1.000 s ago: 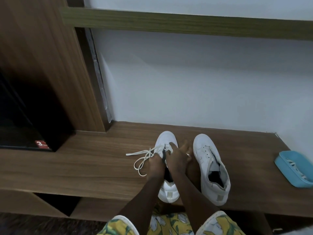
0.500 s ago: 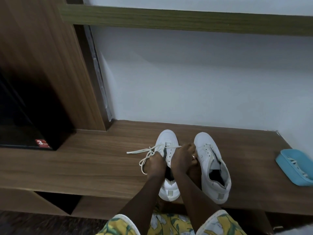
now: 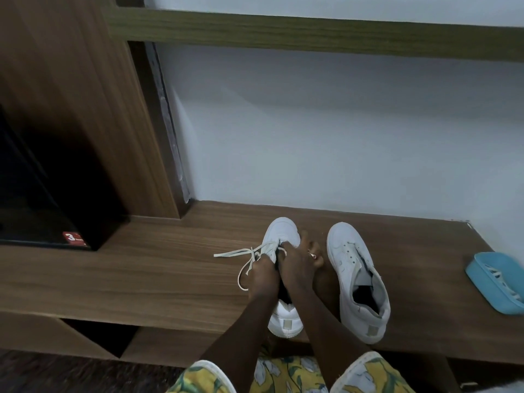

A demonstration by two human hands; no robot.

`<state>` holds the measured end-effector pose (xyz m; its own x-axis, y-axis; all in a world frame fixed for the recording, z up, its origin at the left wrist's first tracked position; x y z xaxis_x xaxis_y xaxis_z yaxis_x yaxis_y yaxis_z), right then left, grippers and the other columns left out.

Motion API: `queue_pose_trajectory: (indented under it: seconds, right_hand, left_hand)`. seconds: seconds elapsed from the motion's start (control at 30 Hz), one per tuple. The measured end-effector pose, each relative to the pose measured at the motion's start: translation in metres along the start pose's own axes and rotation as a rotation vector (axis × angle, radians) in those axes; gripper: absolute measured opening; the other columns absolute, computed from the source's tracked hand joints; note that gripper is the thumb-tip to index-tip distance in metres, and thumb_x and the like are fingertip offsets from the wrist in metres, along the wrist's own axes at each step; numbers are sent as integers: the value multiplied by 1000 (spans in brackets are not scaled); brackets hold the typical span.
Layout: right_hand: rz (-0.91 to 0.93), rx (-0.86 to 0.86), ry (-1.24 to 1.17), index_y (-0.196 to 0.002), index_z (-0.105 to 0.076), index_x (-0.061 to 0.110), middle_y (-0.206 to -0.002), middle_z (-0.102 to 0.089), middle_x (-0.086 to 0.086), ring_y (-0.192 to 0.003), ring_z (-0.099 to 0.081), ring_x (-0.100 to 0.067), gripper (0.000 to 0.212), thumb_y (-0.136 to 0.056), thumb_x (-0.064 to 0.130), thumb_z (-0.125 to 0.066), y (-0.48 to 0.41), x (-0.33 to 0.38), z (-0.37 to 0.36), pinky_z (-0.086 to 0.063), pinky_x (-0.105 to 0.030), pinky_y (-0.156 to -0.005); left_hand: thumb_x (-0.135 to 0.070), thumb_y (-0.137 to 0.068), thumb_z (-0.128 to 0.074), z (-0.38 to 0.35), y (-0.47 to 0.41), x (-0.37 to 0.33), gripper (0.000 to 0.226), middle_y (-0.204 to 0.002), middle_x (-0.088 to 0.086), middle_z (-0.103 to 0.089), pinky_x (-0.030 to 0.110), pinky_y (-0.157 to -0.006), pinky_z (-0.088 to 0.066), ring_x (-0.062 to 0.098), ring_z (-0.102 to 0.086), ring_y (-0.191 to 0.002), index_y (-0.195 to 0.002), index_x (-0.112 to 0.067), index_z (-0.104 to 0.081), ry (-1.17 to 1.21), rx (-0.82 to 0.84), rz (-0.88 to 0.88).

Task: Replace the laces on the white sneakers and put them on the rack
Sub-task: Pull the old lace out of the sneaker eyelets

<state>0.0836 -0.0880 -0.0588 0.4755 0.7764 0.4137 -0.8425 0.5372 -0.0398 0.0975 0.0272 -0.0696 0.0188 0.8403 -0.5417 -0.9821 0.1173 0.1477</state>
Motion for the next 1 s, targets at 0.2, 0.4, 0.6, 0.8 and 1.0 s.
queue_pose_trajectory:
  seconds: [0.2,0.4,0.6,0.8,1.0]
  right_hand:
    - [-6,-78,-7,-109,-62,24,-147,-28,0,-132,-26,-30,21,-96,21,-45,-2,-5,3,-25,-48,-99]
    - [-321,-327,-108,-116,-57,-2,-126,-52,-19,-113,-50,-39,29,-88,8,-58,7,-37,26,-39,-49,-90]
    - [-756,-260,-229,-114,-51,1,-130,-39,-16,-120,-39,-37,24,-95,15,-47,24,-79,17,-34,-50,-94]
    - [-219,-133,-14,-128,-50,16,-148,-23,-9,-135,-23,-32,36,-95,31,-47,4,-25,17,-25,-49,-103]
    - [71,-44,3,-101,-68,25,-151,-24,4,-134,-22,-30,21,-95,28,-48,3,5,6,-19,-48,-102]
  left_hand:
    - [-9,-96,-38,-3,0,1,26,-114,14,-64,32,-83,-48,27,-62,-106,-114,-5,-55,-71,7,-6]
    - [-17,-99,-37,-1,-1,1,28,-111,15,-65,30,-79,-47,26,-62,-102,-112,-3,-57,-53,-18,-12]
    - [-33,-101,-35,-2,-4,3,38,-107,14,-66,28,-73,-45,26,-64,-98,-109,-5,-59,-43,-37,-1]
    - [-25,-100,-37,-4,-5,4,30,-108,14,-66,30,-76,-47,26,-64,-99,-109,-5,-58,-77,-29,4]
    - [-9,-96,-36,-5,-5,2,25,-110,12,-65,28,-78,-47,23,-64,-100,-111,-5,-57,-103,-31,-30]
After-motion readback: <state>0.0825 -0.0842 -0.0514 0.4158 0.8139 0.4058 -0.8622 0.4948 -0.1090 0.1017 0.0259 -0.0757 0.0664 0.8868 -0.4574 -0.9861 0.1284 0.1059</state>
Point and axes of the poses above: each hand's wrist, its own y-axis away from the middle knuckle, its own z-axis out of the back of the hand, x = y × z, the point moved 10 cm from there along -y, towards the middle knuckle
